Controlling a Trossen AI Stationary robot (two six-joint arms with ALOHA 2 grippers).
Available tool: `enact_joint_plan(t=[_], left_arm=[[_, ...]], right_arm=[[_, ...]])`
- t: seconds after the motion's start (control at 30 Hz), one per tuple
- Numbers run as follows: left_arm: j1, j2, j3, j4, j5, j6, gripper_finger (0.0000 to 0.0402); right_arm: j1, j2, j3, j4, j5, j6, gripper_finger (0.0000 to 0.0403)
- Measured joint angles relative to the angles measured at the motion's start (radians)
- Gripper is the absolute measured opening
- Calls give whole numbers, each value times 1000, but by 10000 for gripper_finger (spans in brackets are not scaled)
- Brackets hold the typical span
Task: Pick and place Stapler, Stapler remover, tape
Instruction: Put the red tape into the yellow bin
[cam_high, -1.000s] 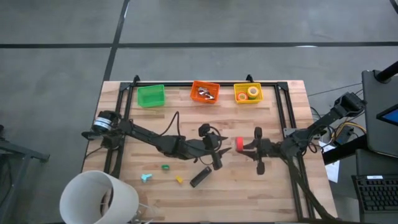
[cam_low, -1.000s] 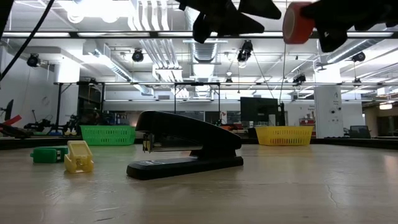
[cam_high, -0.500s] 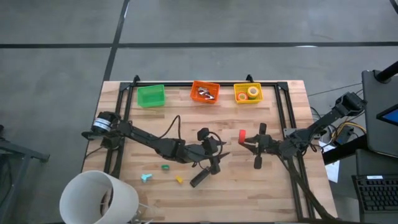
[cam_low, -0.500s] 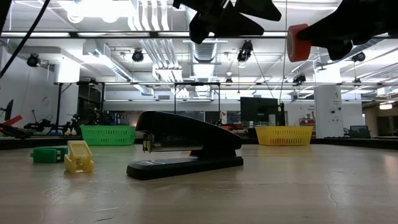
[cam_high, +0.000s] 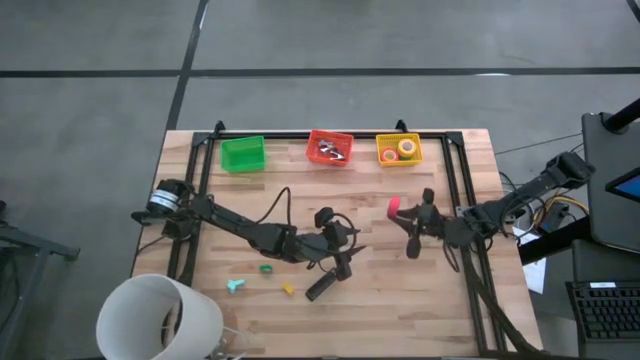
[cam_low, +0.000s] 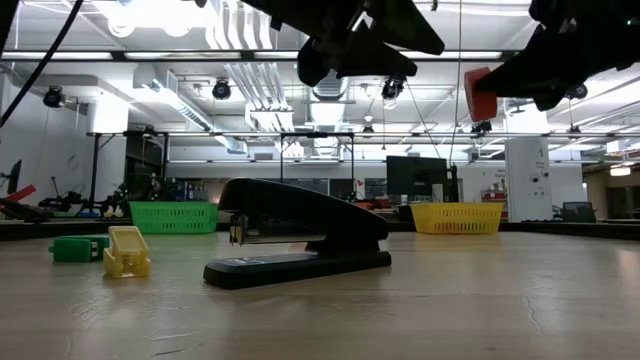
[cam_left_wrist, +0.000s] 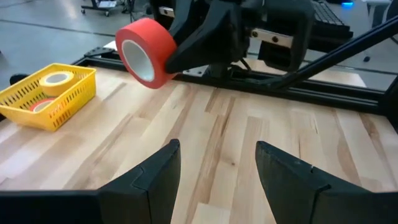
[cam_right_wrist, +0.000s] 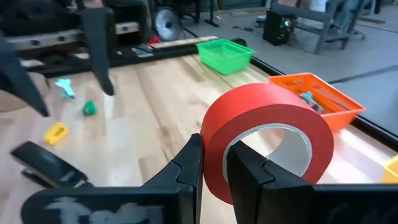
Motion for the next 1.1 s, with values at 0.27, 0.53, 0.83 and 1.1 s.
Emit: enact_joint_plan(t=[0.27, 0.53, 0.83, 1.1], left_arm=[[0, 0, -14, 11, 0, 0, 209], [9, 0, -14, 12, 0, 17, 209], [46, -1, -14, 29, 96, 37, 209], [71, -1, -17, 38, 134, 56, 209]], right_arm=[[-83, 0, 0, -20, -1, 0, 48], [-175, 0, 0, -60, -15, -4, 45], [-353, 0, 14, -84, -142, -9, 47], [-526, 0, 16, -100, -297, -33, 48]])
